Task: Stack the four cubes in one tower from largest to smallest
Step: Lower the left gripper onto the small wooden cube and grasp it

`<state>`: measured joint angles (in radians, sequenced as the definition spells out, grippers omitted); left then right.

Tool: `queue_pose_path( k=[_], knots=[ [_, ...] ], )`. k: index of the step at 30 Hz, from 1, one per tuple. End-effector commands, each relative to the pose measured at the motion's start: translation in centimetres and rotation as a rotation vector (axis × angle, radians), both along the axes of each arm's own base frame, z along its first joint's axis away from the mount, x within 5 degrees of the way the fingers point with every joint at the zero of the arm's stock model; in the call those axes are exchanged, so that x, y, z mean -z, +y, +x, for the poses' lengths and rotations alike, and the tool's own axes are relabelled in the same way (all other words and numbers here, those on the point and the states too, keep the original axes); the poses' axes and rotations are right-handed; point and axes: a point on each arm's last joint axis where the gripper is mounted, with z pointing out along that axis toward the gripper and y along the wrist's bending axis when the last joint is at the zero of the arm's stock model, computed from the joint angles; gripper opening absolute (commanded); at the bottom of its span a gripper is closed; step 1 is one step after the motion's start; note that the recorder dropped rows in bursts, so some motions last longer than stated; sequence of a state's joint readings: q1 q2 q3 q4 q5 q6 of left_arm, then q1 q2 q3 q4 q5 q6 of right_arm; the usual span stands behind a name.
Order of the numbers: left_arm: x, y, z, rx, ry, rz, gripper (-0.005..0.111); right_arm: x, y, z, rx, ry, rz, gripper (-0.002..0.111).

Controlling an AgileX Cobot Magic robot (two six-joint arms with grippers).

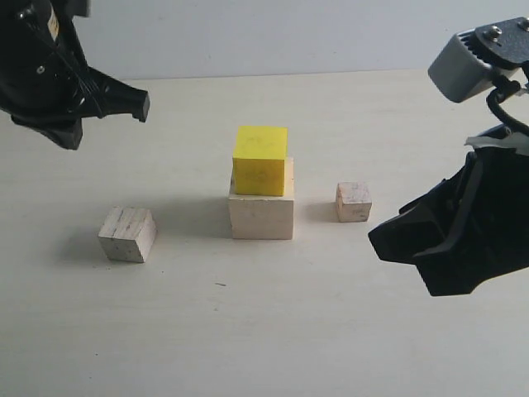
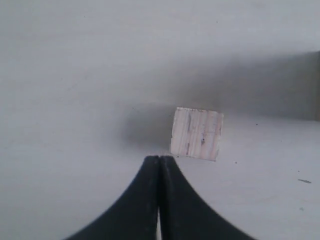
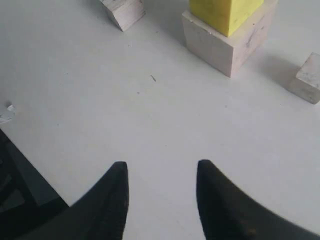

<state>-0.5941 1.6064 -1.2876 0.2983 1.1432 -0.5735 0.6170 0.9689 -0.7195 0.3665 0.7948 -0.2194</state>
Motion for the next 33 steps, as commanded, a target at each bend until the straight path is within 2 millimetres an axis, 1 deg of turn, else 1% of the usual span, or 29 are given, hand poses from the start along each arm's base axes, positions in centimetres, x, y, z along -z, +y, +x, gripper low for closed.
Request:
queue_pose_path(
  k=[1,3,4,6,9,12,13,14,16,19,21,25,28,29,31,33],
  knots=[
    [2.4,0.2,0.4,-0.009,0.048,-0.052,0.000,0.1,-0.1,0.0,0.004,-0.004,-0.001,0.042],
    [3.6,0.1,0.7,0.002,0.082,-0.031,0.002,0.0,-0.1,0.0,0.004,-0.006,0.000,0.042],
    [4.2,0.0,0.8,0.006,0.096,-0.025,0.005,0.0,-0.1,0.0,0.004,-0.006,0.000,0.042],
    [5.4,-0.2,1.0,0.006,0.124,-0.017,0.015,0.0,-0.1,0.0,0.004,-0.006,0.000,0.042],
    [6.8,-0.5,1.5,0.010,0.155,-0.003,0.040,0.0,-0.1,0.0,0.004,-0.006,0.000,0.042],
    [7.7,-0.7,1.7,0.009,0.176,0.010,0.073,0.0,-0.1,0.0,0.004,-0.006,0.000,0.042],
    [7.9,-0.7,1.7,0.010,0.178,0.010,0.081,0.0,-0.1,0.1,0.005,-0.008,0.001,0.042],
    [8.0,-0.8,1.9,0.013,0.170,0.005,0.085,0.0,-0.1,0.1,0.005,-0.008,0.001,0.042],
    [8.2,-1.0,2.1,0.019,0.154,-0.008,0.082,0.0,-0.1,0.1,0.005,-0.008,0.001,0.042],
    [8.2,-1.1,2.3,0.048,0.138,-0.016,0.072,0.0,-0.1,0.1,0.006,-0.011,0.003,0.042],
    [8.2,-1.1,2.3,0.070,0.134,-0.002,0.068,0.0,-0.1,0.1,0.007,-0.012,0.004,0.042],
    [8.1,-1.1,2.4,0.088,0.131,0.002,0.068,0.0,-0.1,0.1,0.008,-0.014,0.005,0.042],
    [8.1,-1.0,2.3,0.148,0.146,0.028,0.068,0.0,-0.1,0.1,0.009,-0.017,0.007,0.042],
    [8.2,-1.0,2.3,0.147,0.148,0.026,0.068,0.0,-0.1,0.1,0.009,-0.017,0.007,0.042],
    [8.3,-1.5,2.2,0.143,0.157,-0.033,0.068,0.0,-0.1,0.1,0.009,-0.017,0.007,0.042],
    [8.5,-1.5,2.2,0.153,0.163,-0.028,0.068,0.0,-0.1,0.1,0.009,-0.017,0.007,0.042]
  ],
)
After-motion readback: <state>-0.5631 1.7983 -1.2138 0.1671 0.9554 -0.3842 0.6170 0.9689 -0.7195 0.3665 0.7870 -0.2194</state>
